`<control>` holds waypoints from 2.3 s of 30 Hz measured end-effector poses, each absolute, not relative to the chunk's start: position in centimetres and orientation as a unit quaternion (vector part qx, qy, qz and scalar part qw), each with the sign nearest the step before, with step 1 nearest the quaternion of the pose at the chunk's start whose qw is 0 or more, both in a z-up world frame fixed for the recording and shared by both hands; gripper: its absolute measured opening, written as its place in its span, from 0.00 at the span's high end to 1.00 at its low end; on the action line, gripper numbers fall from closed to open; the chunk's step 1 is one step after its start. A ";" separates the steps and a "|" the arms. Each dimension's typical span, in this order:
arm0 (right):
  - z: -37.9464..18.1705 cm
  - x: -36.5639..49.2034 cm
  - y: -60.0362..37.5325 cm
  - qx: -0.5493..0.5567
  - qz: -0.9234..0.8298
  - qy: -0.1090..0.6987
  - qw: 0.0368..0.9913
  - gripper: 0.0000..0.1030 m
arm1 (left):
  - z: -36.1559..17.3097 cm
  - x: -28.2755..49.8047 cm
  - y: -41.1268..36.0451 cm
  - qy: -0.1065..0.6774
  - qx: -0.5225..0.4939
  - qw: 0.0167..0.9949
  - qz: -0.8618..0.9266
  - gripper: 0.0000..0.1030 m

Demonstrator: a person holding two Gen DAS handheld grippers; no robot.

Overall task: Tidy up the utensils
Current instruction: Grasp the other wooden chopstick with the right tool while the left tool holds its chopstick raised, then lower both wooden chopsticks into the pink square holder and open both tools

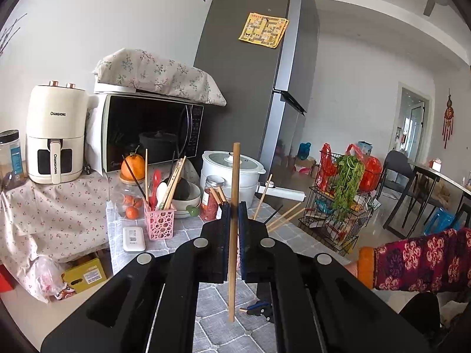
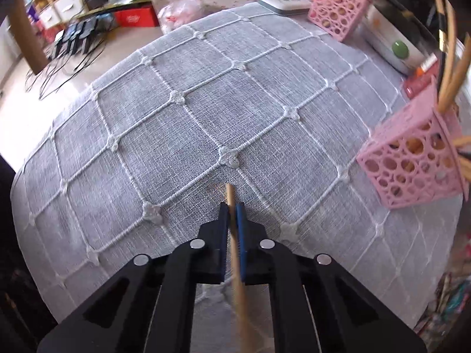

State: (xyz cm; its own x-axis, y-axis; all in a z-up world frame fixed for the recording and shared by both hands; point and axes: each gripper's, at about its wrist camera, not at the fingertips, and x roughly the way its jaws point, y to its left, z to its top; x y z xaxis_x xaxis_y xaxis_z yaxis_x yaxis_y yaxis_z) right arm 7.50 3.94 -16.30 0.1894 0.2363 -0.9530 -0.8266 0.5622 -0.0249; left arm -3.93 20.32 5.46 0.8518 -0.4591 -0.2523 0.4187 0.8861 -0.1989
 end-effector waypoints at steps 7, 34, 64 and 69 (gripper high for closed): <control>-13.7 4.1 0.6 -0.175 0.303 0.512 0.785 0.95 | 6.0 -4.9 21.1 0.140 -0.075 0.961 -0.224 0.96; 15.5 7.9 -9.4 0.071 0.108 0.203 0.970 0.95 | 6.1 -2.9 19.7 0.151 -0.117 0.961 -0.200 0.96; 8.7 8.5 -13.2 0.112 0.048 0.195 0.973 0.63 | 11.3 2.6 14.3 0.113 -0.140 0.963 -0.203 0.96; 5.4 6.8 -16.1 0.130 0.012 0.220 0.967 0.63 | 11.8 5.9 11.1 0.109 -0.128 0.968 -0.186 0.96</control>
State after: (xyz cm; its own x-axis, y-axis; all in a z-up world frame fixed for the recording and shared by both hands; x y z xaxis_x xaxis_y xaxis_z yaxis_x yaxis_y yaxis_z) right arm 6.83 -16.07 5.42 0.9030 0.0806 -0.4219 0.0337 0.9659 0.2566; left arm 5.91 11.09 11.83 0.9069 -0.3882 -0.1640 0.3321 0.8979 -0.2888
